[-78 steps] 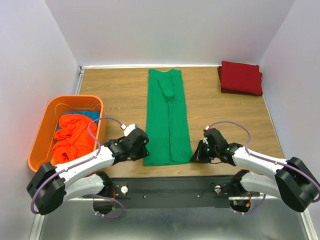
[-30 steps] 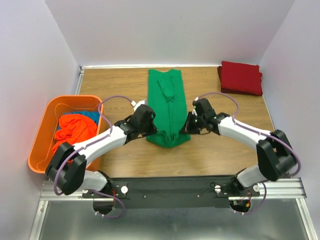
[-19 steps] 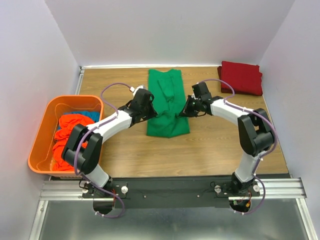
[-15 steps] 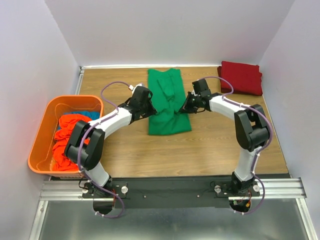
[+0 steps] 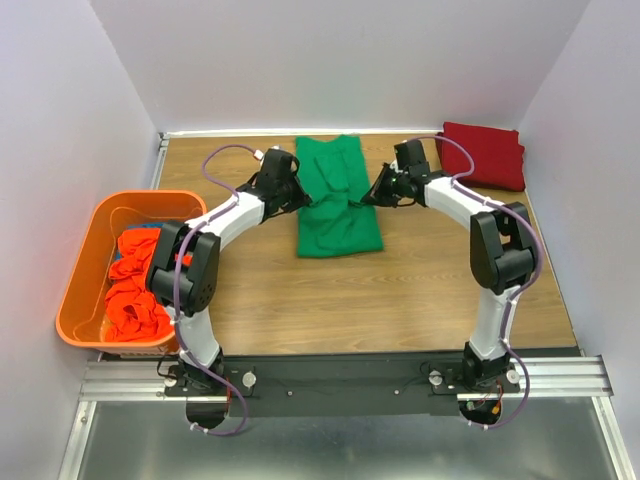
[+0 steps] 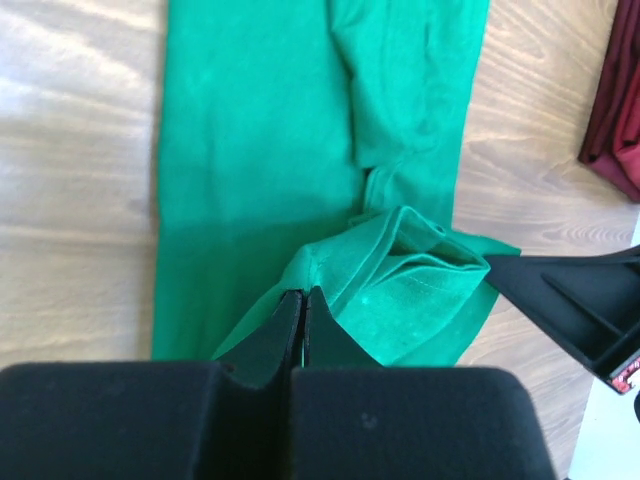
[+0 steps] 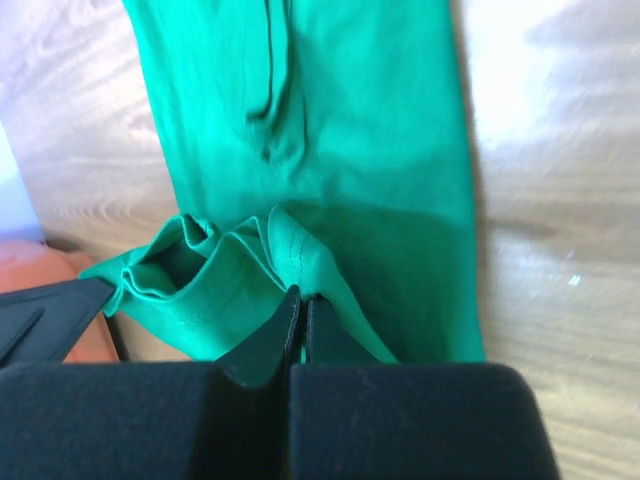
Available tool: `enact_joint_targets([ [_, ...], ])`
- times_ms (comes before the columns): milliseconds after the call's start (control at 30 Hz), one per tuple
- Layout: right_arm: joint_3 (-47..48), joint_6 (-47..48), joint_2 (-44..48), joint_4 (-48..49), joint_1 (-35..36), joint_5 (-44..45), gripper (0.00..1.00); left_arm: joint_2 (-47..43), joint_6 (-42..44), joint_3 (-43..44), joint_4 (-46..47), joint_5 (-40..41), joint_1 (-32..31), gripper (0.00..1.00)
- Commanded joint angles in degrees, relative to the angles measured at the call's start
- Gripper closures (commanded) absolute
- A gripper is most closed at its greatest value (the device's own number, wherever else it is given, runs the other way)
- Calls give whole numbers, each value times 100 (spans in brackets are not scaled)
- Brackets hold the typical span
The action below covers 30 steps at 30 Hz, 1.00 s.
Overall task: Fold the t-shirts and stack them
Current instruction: Fold the tshirt
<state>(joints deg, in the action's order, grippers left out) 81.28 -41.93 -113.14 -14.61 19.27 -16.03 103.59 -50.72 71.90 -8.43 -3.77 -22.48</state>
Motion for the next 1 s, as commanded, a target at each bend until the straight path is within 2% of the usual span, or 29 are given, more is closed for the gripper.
enact_joint_targets([
  [0,371,-25,-295,81,-151,-181,97,222,159,438,-194,-72,112,100],
  [433,960,62,-867,239,-345,-436,97,706,273,756,-195,140,393,100],
  [967,293,-131,-595,1013,-547,-822,97,953,528,1063,-80,87,552,100],
])
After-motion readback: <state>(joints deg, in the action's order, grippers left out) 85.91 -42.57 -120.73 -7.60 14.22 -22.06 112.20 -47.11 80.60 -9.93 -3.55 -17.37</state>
